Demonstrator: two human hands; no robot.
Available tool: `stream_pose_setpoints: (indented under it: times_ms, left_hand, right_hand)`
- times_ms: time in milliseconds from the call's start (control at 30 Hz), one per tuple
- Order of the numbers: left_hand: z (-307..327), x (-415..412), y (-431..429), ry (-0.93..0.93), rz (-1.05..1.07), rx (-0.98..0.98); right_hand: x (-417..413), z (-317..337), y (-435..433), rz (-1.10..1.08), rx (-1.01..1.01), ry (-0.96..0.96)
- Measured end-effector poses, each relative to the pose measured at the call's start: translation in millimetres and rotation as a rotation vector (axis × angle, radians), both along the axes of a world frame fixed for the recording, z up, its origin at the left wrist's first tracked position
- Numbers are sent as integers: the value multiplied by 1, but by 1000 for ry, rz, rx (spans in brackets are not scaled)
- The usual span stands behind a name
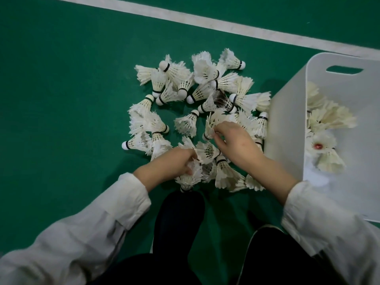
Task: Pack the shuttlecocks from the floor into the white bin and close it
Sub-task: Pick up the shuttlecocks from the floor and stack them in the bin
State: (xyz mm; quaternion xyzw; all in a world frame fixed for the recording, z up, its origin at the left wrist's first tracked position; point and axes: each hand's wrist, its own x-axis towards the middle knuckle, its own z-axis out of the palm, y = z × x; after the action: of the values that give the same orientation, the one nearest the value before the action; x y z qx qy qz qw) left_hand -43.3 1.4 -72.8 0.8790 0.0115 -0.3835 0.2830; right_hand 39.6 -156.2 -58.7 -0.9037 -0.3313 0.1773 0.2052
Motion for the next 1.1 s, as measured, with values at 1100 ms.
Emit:
stream_pose_setpoints:
  times_ms: [1100]
  left_hand:
    - [214,153,-171,-619,-181,65]
  right_hand:
    - [59,139,-238,-282,-40,-236]
